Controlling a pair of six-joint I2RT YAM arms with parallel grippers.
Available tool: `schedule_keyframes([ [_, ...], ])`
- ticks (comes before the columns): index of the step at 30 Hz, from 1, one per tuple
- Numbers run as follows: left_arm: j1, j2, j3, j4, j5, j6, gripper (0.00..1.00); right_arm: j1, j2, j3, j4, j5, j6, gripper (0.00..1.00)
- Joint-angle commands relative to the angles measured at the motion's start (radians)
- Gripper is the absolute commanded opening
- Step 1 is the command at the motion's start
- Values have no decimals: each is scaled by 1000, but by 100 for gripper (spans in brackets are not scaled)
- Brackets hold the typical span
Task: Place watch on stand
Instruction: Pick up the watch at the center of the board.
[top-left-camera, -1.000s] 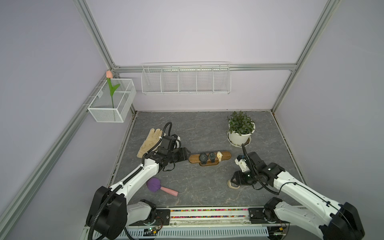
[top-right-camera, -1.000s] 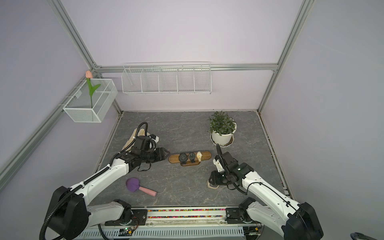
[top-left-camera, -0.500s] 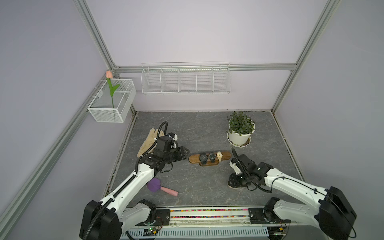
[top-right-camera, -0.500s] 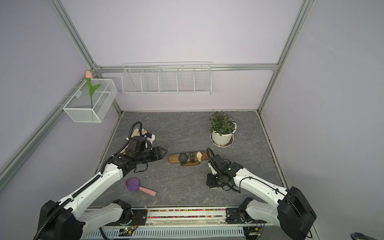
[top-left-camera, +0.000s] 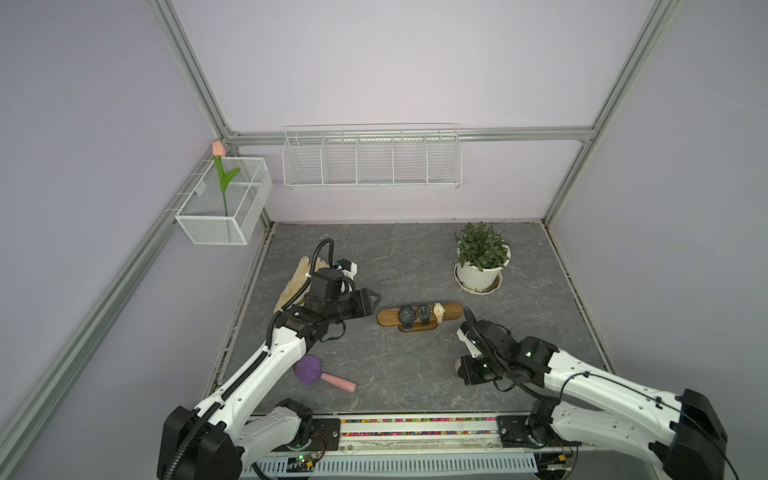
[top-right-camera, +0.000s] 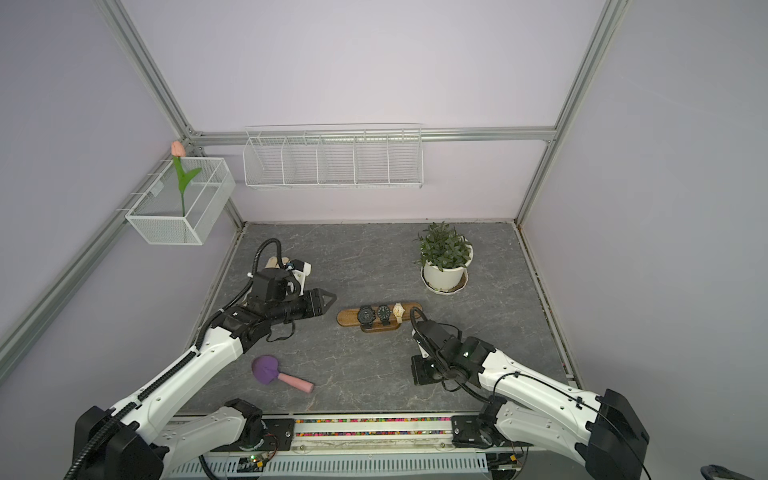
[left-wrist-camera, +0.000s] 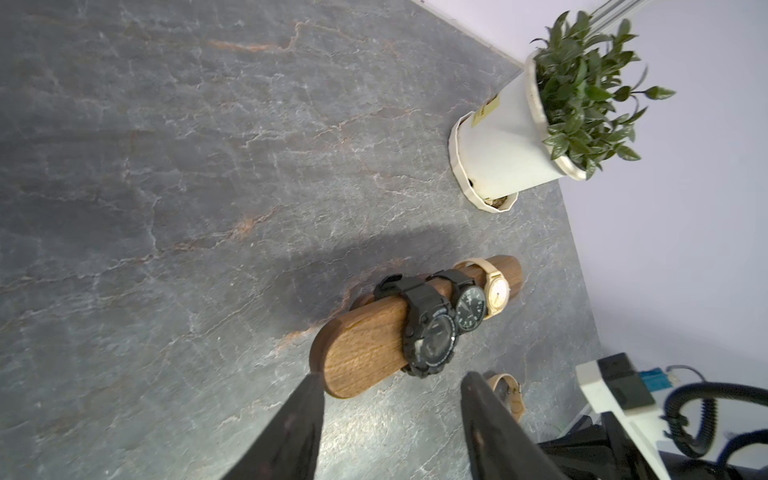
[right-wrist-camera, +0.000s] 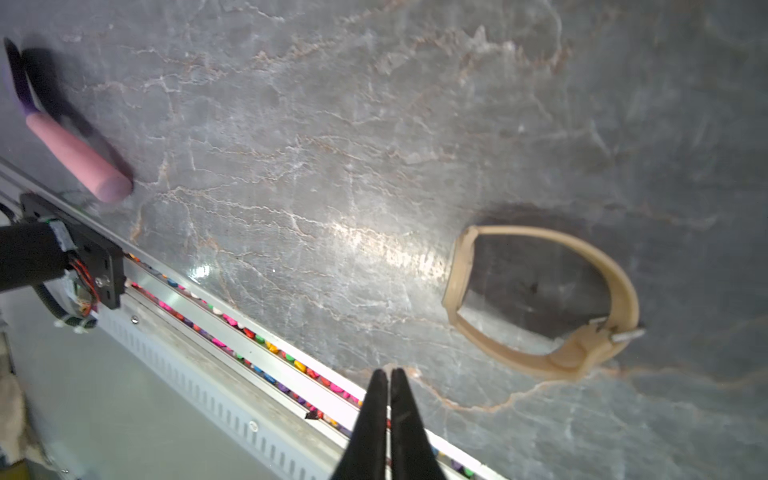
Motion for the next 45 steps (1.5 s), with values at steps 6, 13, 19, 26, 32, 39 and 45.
schedule_keyframes([
  [6, -71, 31, 63, 9, -14, 52, 54, 36, 10, -95, -49, 61, 180, 7],
  [13, -106, 75, 102, 17, -6, 63, 54, -4, 13, -143, -14, 153, 211, 7],
  [19, -108, 91, 99, 23, 0, 65, 54, -102, -73, -188, 70, 166, 146, 7],
  [26, -119, 115, 97, 43, 43, 72, 54, -217, -43, -172, 174, 122, 33, 7],
  [32, -153, 122, 88, 46, 76, 107, 55, -281, 57, -111, 237, 102, -54, 7],
  [39, -183, 121, 82, 36, 77, 139, 55, -367, 100, -92, 360, -1, -109, 7],
  [45, -182, 127, 91, 31, 63, 148, 55, -390, 57, -80, 243, 12, -92, 8],
])
